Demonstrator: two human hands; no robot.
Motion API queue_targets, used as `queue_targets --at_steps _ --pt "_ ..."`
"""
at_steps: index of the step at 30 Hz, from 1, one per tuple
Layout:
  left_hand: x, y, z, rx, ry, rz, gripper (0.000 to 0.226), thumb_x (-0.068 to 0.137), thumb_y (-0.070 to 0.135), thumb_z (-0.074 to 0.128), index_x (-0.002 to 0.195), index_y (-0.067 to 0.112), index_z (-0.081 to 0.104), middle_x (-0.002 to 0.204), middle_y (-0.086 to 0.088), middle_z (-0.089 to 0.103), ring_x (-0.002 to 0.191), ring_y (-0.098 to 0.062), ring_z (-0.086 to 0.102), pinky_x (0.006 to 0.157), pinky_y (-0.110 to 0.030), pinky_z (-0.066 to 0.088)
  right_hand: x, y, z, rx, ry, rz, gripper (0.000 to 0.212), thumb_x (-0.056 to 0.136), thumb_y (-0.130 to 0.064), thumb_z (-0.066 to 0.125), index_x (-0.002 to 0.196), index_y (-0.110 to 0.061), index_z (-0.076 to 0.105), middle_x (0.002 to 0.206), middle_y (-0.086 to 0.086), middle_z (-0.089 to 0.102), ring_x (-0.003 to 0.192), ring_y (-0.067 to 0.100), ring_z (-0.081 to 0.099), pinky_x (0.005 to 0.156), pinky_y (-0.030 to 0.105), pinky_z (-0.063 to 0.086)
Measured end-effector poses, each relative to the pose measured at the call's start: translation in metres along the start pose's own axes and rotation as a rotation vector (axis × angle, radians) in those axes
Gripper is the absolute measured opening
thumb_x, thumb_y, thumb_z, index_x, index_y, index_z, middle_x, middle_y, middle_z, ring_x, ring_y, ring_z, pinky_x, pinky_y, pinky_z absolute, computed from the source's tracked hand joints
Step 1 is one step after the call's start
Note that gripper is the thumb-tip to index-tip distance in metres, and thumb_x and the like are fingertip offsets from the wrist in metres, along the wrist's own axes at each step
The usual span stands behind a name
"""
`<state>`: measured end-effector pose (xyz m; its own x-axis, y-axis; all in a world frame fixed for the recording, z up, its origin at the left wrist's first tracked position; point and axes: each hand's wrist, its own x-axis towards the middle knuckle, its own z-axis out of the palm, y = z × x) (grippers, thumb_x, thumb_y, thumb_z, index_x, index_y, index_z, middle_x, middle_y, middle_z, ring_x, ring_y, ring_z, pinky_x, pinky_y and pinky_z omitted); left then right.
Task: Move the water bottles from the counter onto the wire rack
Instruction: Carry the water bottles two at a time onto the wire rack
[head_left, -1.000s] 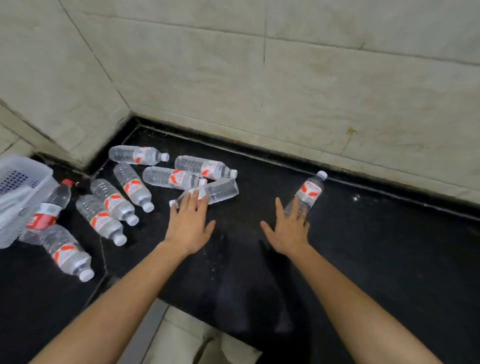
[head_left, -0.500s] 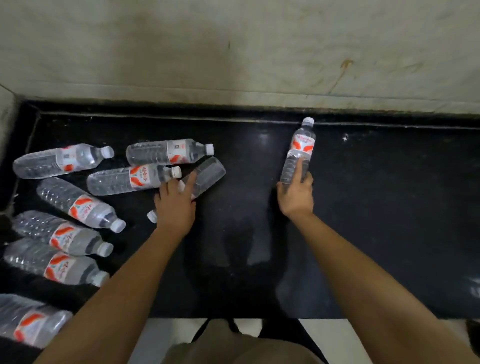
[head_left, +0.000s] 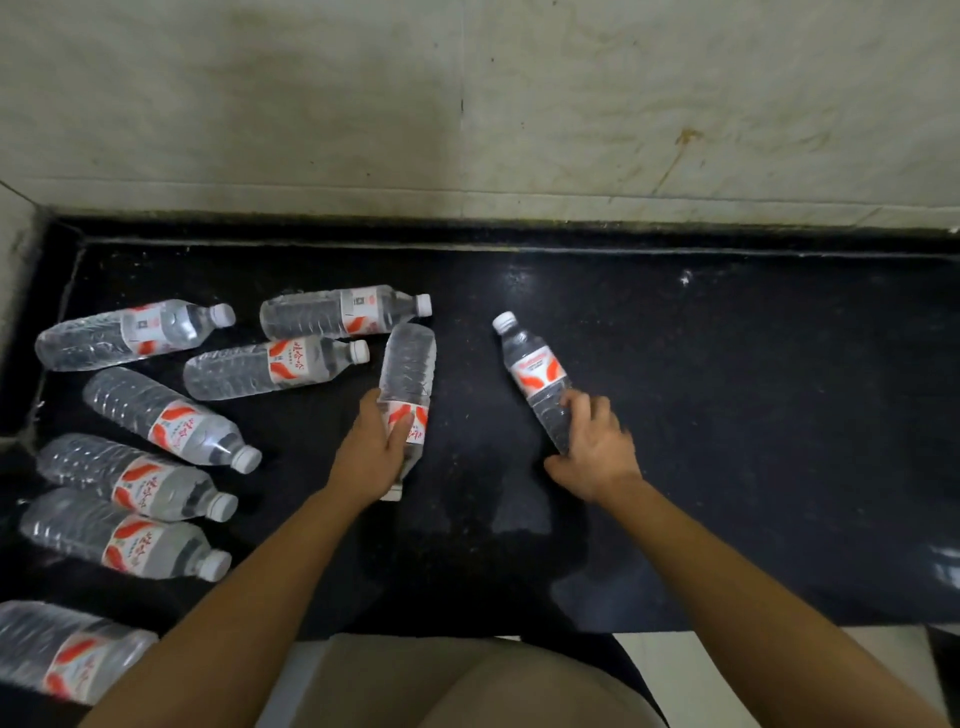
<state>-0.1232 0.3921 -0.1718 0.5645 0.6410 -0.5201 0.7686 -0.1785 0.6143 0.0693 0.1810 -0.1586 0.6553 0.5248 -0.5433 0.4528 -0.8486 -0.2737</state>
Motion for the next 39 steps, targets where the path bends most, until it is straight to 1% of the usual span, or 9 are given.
queue_targets --at_steps 3,8,12,19,22,26,29,33,39 --pt "-0.012 -0.003 0.015 0.037 0.086 -0.06 0.069 0.103 0.051 0.039 0.159 0.022 0.013 0.154 -0.017 0.035 0.136 -0.036 0.042 0.108 -0.052 0.039 0.009 -0.017 0.002 -0.115 0.062 -0.006 0.07 0.077 -0.059 0.069 0.121 -0.018 0.034 0.128 0.01 0.043 0.122 0.032 0.048 0.111 0.051 0.035" --pt "-0.014 -0.005 0.017 0.058 0.034 -0.253 0.125 0.074 0.05 0.085 0.16 0.024 -0.001 0.156 -0.017 0.017 0.135 -0.039 0.043 0.11 -0.051 0.04 0.03 -0.044 0.004 -0.004 0.217 -0.056 0.092 0.086 -0.055 0.068 0.151 -0.013 0.018 0.148 0.014 0.036 0.134 0.032 0.044 0.108 0.049 0.042" --pt "-0.027 -0.01 0.005 0.125 0.108 -0.15 0.107 0.082 0.031 0.081 0.16 0.015 0.01 0.154 -0.018 0.037 0.134 -0.037 0.047 0.108 -0.047 0.041 0.036 -0.051 -0.004 -0.04 0.189 -0.05 0.102 0.091 -0.034 0.068 0.16 -0.017 -0.006 0.14 0.016 0.043 0.124 0.031 0.051 0.098 0.044 0.049" --pt "-0.058 0.034 -0.05 0.267 0.395 0.041 0.07 0.082 0.042 0.077 0.137 0.018 0.041 0.119 -0.015 0.067 0.104 -0.038 0.065 0.08 -0.042 0.048 0.014 -0.042 -0.035 0.231 0.142 -0.099 0.116 0.073 -0.027 0.085 0.161 -0.023 0.01 0.142 0.011 0.045 0.126 0.031 0.054 0.098 0.037 0.045" --pt "-0.057 0.067 -0.068 0.241 0.45 0.152 0.061 0.079 0.046 0.079 0.126 0.023 0.047 0.113 -0.009 0.067 0.103 -0.033 0.064 0.077 -0.039 0.046 0.0 -0.04 -0.045 0.381 0.237 -0.193 0.111 0.069 -0.026 0.089 0.159 -0.025 0.023 0.141 0.007 0.048 0.128 0.023 0.051 0.101 0.027 0.038" --pt "-0.042 0.085 -0.06 0.175 0.315 0.218 0.058 0.082 0.048 0.075 0.13 0.028 0.049 0.125 -0.004 0.063 0.114 -0.028 0.058 0.086 -0.041 0.049 -0.014 -0.038 -0.051 0.592 0.29 -0.243 0.1 0.059 -0.025 0.092 0.145 -0.035 0.04 0.129 -0.001 0.053 0.116 0.014 0.055 0.1 0.03 0.045" --pt "-0.046 0.083 -0.044 0.146 0.276 0.254 0.057 0.094 0.044 0.063 0.145 0.026 0.044 0.144 -0.003 0.053 0.132 -0.031 0.044 0.095 -0.045 0.044 -0.017 -0.034 -0.045 0.685 0.222 -0.234 0.083 0.06 -0.018 0.092 0.13 -0.032 0.049 0.115 -0.008 0.063 0.108 0.014 0.063 0.099 0.037 0.052" --pt "-0.06 0.07 -0.028 0.06 0.291 0.272 0.055 0.1 0.038 0.052 0.15 0.02 0.034 0.149 -0.002 0.044 0.134 -0.03 0.037 0.095 -0.045 0.041 -0.024 -0.031 -0.038 0.781 0.08 -0.221 0.068 0.069 0.002 0.08 0.114 -0.036 0.047 0.101 -0.012 0.062 0.101 0.016 0.061 0.089 0.027 0.05" --pt "-0.073 0.045 -0.018 -0.006 0.209 0.293 0.065 0.094 0.039 0.062 0.147 0.024 0.029 0.146 -0.003 0.04 0.13 -0.023 0.046 0.102 -0.041 0.043 -0.053 -0.055 -0.013 0.73 0.279 -0.025 0.085 0.056 -0.046 0.097 0.12 -0.034 0.043 0.126 -0.006 0.04 0.11 0.01 0.048 0.097 0.025 0.042"
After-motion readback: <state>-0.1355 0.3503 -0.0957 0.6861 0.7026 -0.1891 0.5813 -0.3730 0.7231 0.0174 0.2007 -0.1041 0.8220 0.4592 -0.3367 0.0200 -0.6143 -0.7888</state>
